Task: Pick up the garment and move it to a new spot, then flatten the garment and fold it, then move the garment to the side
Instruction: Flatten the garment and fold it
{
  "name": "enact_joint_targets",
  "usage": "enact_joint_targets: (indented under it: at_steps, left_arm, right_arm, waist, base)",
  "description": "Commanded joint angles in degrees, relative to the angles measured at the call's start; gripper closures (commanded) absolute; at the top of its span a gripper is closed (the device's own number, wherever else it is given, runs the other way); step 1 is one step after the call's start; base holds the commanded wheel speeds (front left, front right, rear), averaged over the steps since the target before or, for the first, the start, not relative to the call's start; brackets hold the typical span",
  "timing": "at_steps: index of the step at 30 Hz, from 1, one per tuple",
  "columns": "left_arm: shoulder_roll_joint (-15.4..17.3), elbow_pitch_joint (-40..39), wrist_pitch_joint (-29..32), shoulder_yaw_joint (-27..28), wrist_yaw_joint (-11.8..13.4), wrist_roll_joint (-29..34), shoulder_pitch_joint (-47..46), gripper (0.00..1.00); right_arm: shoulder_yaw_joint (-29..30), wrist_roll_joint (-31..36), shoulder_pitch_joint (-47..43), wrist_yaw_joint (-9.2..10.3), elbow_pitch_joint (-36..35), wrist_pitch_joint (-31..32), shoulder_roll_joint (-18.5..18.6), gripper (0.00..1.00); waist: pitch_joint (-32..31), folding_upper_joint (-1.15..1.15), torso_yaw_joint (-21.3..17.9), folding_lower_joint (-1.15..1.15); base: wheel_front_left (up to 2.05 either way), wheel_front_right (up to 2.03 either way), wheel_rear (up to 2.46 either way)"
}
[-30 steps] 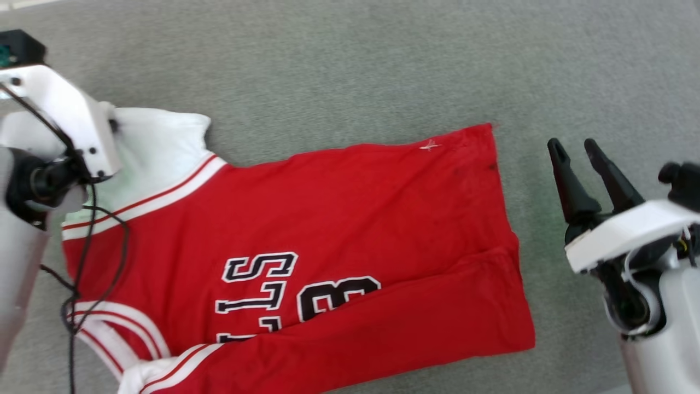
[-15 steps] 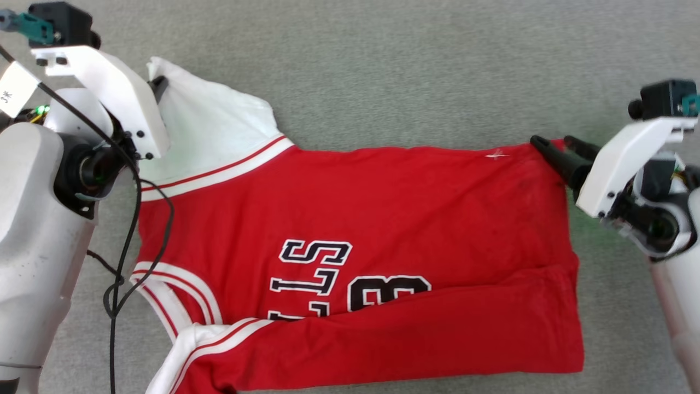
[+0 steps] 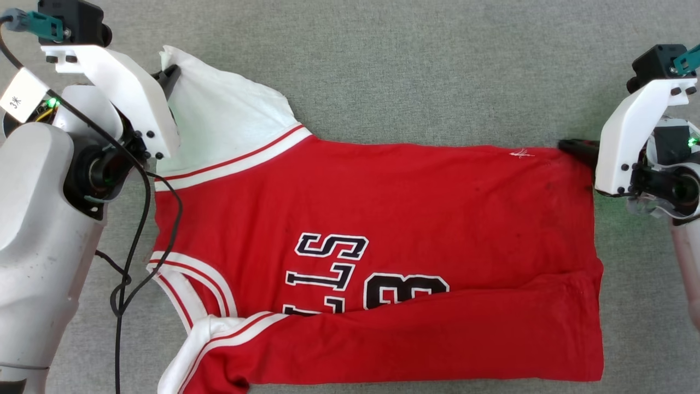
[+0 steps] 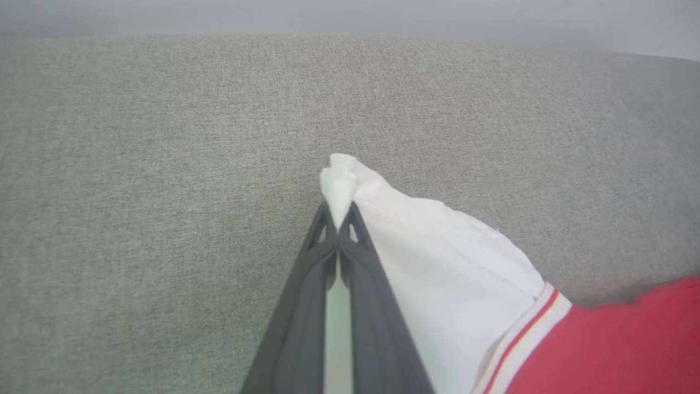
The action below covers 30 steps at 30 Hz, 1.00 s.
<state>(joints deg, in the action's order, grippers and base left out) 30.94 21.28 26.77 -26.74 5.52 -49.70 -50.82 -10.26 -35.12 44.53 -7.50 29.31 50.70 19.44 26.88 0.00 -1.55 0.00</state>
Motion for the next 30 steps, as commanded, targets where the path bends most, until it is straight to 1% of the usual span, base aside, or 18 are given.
enact_joint_targets:
  at_steps: [1, 6, 8, 15, 21, 22, 23, 30]
  left_arm:
    - [0.1, 0.2, -0.7, 0.4, -0.3, -0.2, 0.7, 1.00]
    - [0.4, -0.1, -3.0, 1.5, -0.4, -1.0, 2.5, 1.00]
    - [0.6, -0.3, -3.5, 1.8, -0.4, -1.1, 3.2, 1.00]
    - [2.3, -4.5, -7.4, 4.1, 0.8, -2.9, 11.8, 1.00]
    - [3.3, -10.1, -10.6, 6.2, 3.5, -5.2, 23.5, 1.00]
    - [3.4, -12.0, -11.7, 7.2, 4.8, -6.2, 27.9, 1.00]
    - [3.4, -12.0, -11.7, 7.2, 4.8, -6.2, 27.9, 1.00]
    - [2.9, -16.6, -13.5, 8.2, 7.8, -9.0, 42.0, 1.00]
  right_arm:
    - [-0.7, 0.6, -2.3, 0.02, 0.5, 0.1, -1.6, 1.00]
    - [2.7, 1.2, -1.2, 0.02, -4.7, -4.0, -0.8, 1.00]
    - [3.2, 1.3, -1.7, 0.02, -5.7, -4.5, -0.8, 1.00]
    - [7.6, 2.8, -8.8, 0.02, -13.6, -7.4, -1.3, 1.00]
    - [10.9, 3.7, -18.7, 0.02, -18.4, -8.9, -2.8, 1.00]
    - [11.6, 3.5, -22.0, 0.02, -19.2, -9.5, -3.6, 1.00]
    - [11.6, 3.5, -22.0, 0.02, -19.2, -9.5, -3.6, 1.00]
    - [13.4, 3.1, -31.8, 0.02, -20.3, -13.4, -6.2, 1.00]
  waist:
    - [-0.5, 0.00, 0.1, 0.00]
    - [-2.9, 0.00, 0.3, 0.00]
    - [-3.7, 0.00, 0.3, 0.00]
    - [-9.1, 0.00, 0.4, 0.00]
    - [-13.2, 0.00, 0.3, 0.00]
    - [-14.4, 0.00, 0.2, 0.00]
    - [-14.4, 0.00, 0.2, 0.00]
    - [-16.7, 0.00, -0.3, 0.00]
  base:
    - [0.00, 0.00, 0.00]
    - [0.00, 0.00, 0.00]
    - [0.00, 0.00, 0.00]
    - [0.00, 0.00, 0.00]
    - [0.00, 0.00, 0.00]
    - [0.00, 0.00, 0.00]
    - [0.00, 0.00, 0.00]
    - [0.00, 0.00, 0.00]
